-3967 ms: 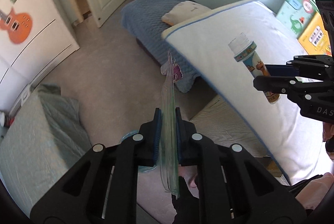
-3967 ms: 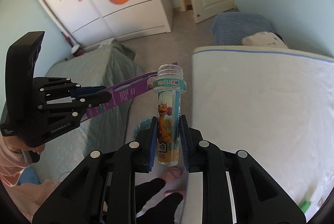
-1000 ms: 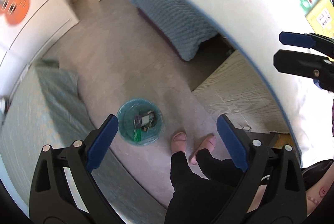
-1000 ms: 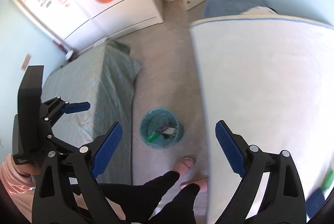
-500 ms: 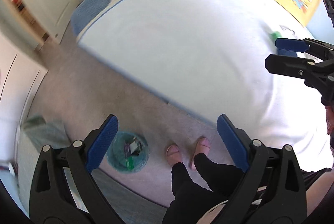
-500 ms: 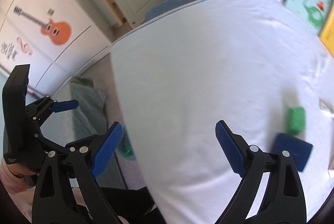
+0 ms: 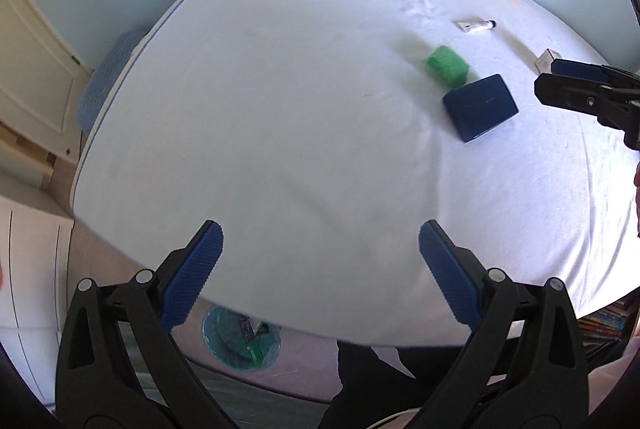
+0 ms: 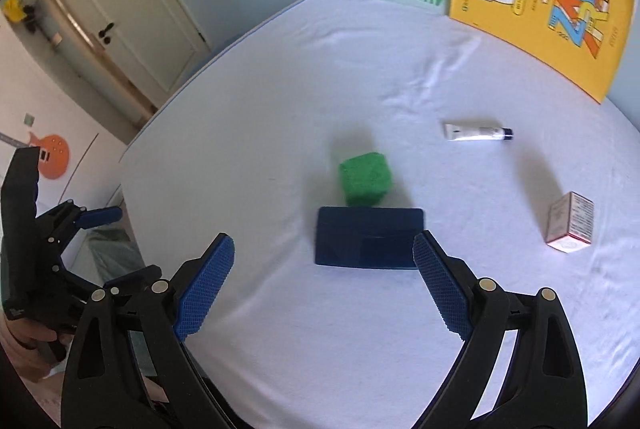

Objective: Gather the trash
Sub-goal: 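Grasp the white-and-red medicine box with the right gripper while the left gripper grasps the green sponge bag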

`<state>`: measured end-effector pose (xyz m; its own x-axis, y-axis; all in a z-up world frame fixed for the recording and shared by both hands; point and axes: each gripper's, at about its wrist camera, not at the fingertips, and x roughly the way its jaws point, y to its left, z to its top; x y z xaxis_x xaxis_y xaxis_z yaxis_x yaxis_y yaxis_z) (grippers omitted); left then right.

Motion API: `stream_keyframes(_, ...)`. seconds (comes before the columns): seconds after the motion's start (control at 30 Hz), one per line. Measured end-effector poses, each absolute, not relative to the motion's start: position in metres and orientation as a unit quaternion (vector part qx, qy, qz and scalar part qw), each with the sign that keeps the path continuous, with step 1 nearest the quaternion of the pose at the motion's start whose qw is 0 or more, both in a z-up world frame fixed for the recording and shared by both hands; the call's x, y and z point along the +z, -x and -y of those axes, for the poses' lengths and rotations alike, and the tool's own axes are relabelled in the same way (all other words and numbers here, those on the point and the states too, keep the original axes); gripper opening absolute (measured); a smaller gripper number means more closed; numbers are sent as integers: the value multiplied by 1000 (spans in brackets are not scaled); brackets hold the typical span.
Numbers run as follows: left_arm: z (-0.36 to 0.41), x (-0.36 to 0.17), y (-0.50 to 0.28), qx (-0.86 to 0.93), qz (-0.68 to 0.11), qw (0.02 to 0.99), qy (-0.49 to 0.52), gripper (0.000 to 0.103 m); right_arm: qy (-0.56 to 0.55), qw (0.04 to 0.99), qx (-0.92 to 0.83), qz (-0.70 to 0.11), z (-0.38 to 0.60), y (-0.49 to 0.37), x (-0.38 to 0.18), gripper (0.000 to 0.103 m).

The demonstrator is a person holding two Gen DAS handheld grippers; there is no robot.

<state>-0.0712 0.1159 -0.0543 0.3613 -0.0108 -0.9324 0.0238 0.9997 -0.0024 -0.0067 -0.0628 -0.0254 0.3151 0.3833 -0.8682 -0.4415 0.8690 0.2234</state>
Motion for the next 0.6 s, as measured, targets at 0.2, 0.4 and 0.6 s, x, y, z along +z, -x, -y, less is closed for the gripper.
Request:
stream_keyframes(0.2,-86,-48,41,-32,-564,825,-28,96,15,822,210,-530,108,-6,-27,91)
stream_keyframes(0.4,-65,-43,15,-45,-565,823,-28,96,2,833,171,-527,152,-23,-30,91)
stream_keyframes(0.6,-37,-47,-13,-59,-574,817,-18,96,3,842,138,-522,185,-41,-32,91)
